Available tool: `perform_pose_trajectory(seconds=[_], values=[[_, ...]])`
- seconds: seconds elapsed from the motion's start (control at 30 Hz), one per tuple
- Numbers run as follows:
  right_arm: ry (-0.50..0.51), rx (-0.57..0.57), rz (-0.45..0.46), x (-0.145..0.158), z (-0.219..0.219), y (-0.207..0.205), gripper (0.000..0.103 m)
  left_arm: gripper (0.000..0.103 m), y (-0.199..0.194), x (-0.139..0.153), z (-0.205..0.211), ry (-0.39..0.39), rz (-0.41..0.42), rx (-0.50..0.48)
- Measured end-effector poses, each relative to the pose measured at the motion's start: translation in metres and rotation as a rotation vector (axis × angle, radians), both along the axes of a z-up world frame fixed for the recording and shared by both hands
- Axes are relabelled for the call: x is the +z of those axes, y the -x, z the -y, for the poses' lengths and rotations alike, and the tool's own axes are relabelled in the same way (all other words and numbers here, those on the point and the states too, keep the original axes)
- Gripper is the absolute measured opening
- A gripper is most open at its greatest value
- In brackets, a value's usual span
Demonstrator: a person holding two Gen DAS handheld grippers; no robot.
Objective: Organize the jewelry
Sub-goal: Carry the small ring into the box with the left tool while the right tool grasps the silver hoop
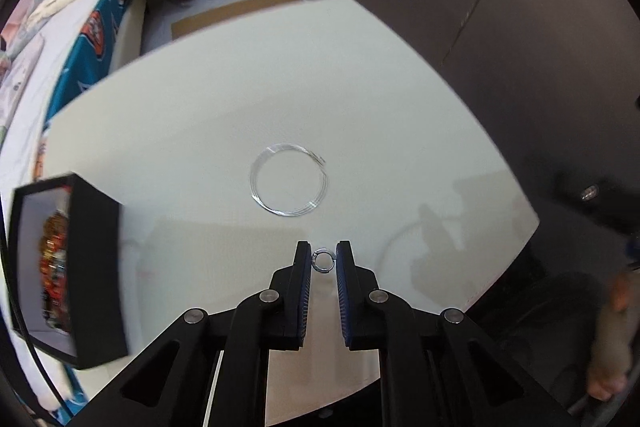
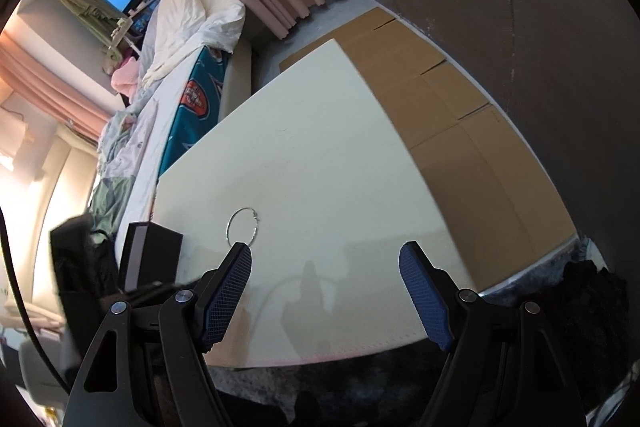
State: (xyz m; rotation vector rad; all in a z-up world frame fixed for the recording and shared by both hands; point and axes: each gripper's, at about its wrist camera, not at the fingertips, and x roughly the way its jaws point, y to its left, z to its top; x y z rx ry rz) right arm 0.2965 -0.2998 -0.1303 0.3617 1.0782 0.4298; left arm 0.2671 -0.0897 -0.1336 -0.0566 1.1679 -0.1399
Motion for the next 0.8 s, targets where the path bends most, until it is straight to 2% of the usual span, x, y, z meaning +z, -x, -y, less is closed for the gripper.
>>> perform_pose_trajectory(seconds=[0.13, 0.2, 0.27, 0.4, 0.67, 0.8], values=[[-0.006, 0.039, 0.004, -0.004, -0.018, -0.007, 0.075, 0.013, 0.004, 0.019, -0.017, 0.021, 0.040, 0.025], [-0.009, 0.062, 0.010, -0.006, -0.031, -0.011, 0.069, 0.013, 0.003, 0.027, -0.028, 0.023, 0.058, 0.034], [-0.007, 0.096, 0.008, -0.007, -0.047, -0.017, 0.057, 0.013, 0.005, 0.033, -0.038, 0.027, 0.065, 0.045], [0.030, 0.167, 0.023, -0.012, -0.080, -0.029, 0.043, 0.013, 0.007, 0.044, -0.067, 0.032, 0.088, 0.086], [0.211, 0.247, 0.048, -0.037, -0.129, -0.041, 0.041, 0.013, 0.014, 0.052, -0.109, 0.051, 0.112, 0.145], [0.288, 0.266, 0.119, -0.035, -0.141, -0.039, 0.041, 0.013, 0.017, 0.046, -0.128, 0.056, 0.102, 0.168]])
